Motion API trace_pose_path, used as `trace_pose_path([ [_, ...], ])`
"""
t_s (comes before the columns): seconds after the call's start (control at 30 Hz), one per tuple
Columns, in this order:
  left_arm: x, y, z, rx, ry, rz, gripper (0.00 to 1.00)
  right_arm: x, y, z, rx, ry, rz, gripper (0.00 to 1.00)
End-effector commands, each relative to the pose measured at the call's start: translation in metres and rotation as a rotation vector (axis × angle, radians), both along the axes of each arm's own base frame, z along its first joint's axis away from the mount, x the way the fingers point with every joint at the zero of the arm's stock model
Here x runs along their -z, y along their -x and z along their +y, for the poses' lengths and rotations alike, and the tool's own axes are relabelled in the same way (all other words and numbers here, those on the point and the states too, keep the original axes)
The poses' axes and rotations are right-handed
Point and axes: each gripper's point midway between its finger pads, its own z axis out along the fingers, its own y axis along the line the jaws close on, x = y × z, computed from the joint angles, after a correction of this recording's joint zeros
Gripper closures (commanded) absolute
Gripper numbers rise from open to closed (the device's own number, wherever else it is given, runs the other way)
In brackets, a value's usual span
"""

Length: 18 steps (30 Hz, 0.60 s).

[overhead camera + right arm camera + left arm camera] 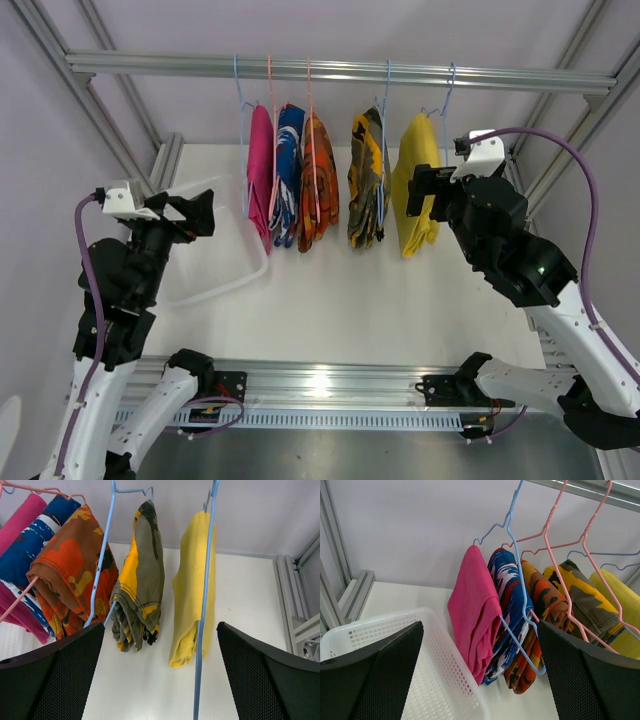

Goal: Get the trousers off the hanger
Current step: Pick up the hanger from the clothesline.

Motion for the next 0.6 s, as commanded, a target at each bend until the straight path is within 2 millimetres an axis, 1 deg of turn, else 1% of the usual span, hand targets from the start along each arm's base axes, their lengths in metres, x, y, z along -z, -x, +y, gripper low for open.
trace_pose_path([
  [0.0, -0.008, 0.000, 0.003, -0.013, 0.022, -0.019, 0.01, 0.001, -0.001, 0.000, -0.003, 0.032, 0.001, 0.01],
  [0.07, -0.009, -0.003, 0.002, -0.010, 0.009, -0.014, 0.01, -0.002, -0.001, -0.001, 0.005, 0.020, -0.004, 0.01],
  [0.1, -0.006, -0.004, 0.002, -0.011, 0.004, 0.005, 0.01, -0.003, -0.003, -0.001, 0.008, 0.015, -0.006, 0.00],
  [0.13, -0.008, -0.006, 0.001, -0.010, 0.002, 0.011, 0.00, -0.002, -0.002, 0.002, -0.009, 0.026, -0.008, 0.00],
  [0.17, -0.006, -0.007, 0.001, -0.011, -0.001, 0.021, 0.01, -0.004, -0.002, 0.006, -0.034, 0.022, -0.017, 0.00],
  [0.23, -0.005, -0.008, 0.001, -0.014, 0.004, 0.026, 0.01, -0.007, 0.003, 0.008, -0.069, 0.021, -0.029, 0.00],
  [0.27, -0.004, -0.006, 0.001, -0.015, 0.012, 0.023, 0.00, -0.012, 0.003, 0.006, -0.059, 0.001, -0.046, 0.00],
  [0.43, -0.009, -0.001, 0.005, -0.028, 0.049, -0.024, 0.01, -0.029, 0.015, -0.032, 0.070, -0.025, -0.097, 0.01],
  [0.5, -0.012, 0.001, -0.001, 0.011, 0.055, -0.035, 0.01, -0.029, 0.020, -0.041, 0.095, -0.009, -0.088, 0.01],
  [0.53, -0.012, 0.002, -0.002, 0.013, 0.072, -0.035, 0.01, -0.030, 0.022, -0.050, 0.130, -0.007, -0.090, 0.01],
  [0.57, -0.010, 0.000, -0.001, 0.005, 0.080, -0.026, 0.00, -0.028, 0.023, -0.054, 0.148, 0.002, -0.091, 0.01],
])
